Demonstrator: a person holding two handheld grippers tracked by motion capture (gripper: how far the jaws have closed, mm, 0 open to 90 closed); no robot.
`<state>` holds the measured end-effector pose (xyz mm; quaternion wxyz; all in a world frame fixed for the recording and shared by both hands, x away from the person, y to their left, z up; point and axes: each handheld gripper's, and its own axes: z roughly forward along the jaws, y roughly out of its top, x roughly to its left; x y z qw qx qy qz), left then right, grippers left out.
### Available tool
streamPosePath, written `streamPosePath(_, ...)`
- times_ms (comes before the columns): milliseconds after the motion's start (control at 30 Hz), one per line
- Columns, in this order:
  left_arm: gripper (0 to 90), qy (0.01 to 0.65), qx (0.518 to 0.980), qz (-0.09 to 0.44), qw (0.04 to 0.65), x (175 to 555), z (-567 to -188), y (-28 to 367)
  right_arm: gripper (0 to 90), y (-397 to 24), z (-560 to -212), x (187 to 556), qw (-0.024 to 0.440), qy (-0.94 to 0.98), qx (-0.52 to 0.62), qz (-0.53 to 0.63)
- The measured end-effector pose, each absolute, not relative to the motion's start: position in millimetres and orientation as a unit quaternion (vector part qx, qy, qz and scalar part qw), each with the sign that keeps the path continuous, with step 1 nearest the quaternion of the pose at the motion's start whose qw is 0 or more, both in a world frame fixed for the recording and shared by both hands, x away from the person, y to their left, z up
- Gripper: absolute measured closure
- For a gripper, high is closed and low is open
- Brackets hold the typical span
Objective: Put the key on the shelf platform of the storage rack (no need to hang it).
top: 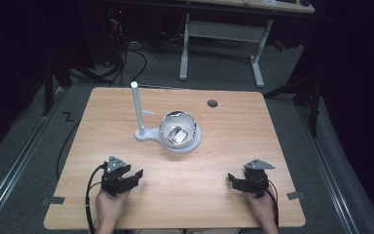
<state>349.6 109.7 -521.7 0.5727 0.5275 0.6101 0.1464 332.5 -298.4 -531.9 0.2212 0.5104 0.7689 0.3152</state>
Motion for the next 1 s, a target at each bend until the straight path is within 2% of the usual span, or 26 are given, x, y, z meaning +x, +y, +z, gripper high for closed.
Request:
streamPosePath(567,44.3,0.604,0.546,0.160,0.558,349,-538,94,21.8,-298,-532,332,0.221,0.769,0.511,0.315)
streamPosePath(1000,38.8,0.580,0.570,0.206,0.544,347,-547,81,21.9,-298,-532,332,0.222,0.769,0.510,0.315)
